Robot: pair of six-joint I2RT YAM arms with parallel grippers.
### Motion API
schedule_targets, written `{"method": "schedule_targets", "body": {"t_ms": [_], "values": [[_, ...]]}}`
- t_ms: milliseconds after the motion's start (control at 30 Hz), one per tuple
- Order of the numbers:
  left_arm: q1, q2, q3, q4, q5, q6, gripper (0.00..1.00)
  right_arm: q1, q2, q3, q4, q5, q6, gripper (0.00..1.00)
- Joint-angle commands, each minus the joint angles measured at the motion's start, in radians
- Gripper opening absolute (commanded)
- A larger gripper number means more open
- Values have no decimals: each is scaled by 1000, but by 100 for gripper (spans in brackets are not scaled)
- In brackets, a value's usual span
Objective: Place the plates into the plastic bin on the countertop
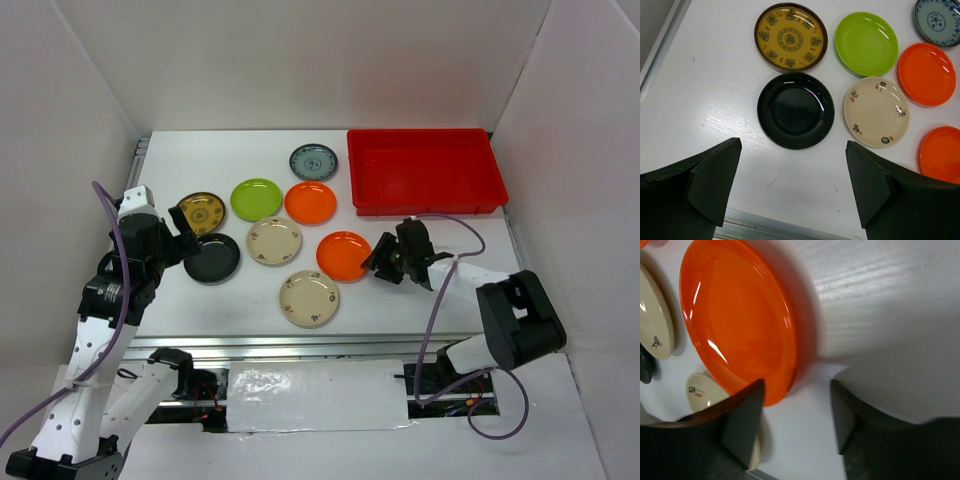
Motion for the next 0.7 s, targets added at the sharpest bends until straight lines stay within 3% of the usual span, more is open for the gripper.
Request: {"method": "schedule_targets", "body": {"t_ms": [0,167,300,433,467,667], "values": [[-5,-7,-2,36,21,22,99,13,74,14,113,-21,22,57],[-3,-2,-2,39,30,25,99,16,107,14,147,-6,51,51],[-5,4,-3,39,39,28,99,16,116,8,150,17,72,26],[-3,12,-3,41,45,29,99,5,78,-33,170,63,106,10],[-3,13,-2,42,50,28,99,5,46,-44,167,74,120,0],[-3,15,-5,46,64,31,99,19,-231,-105,73,232,197,0]]}}
